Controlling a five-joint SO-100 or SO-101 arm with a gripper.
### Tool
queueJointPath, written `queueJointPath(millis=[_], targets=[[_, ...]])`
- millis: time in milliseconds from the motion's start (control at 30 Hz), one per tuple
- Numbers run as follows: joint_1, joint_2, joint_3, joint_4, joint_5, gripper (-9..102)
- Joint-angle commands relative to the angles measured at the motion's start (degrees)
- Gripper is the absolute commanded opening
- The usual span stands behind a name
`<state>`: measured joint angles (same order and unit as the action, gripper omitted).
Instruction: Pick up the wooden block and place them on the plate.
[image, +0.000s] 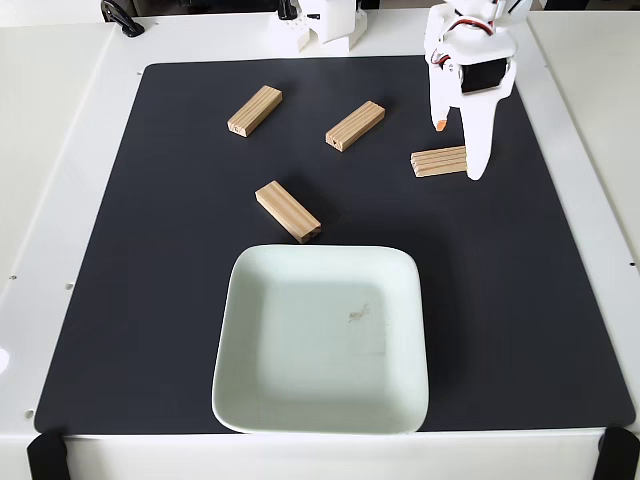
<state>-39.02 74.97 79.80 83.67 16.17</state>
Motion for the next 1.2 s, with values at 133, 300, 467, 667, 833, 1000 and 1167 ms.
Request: queueJointPath(millis=[133,300,467,667,833,1000,1167], targets=[[-0.53,-0.79,-2.55,-0.35,-0.35,39],[-0.53,-0.97,-1.41,-3.16,-0.44,39],[-0.53,-0.97,0.44,-4.75,-0.53,39],[-0.62,-0.97,0.62,-4.75,-0.44,39],[-1.05,-0.79,2.9,-4.31,-0.35,39],[-1.05,-0.79,3.08,-4.13,-0.53,39],[-1.05,-0.97,3.52,-4.83,-0.53,39]])
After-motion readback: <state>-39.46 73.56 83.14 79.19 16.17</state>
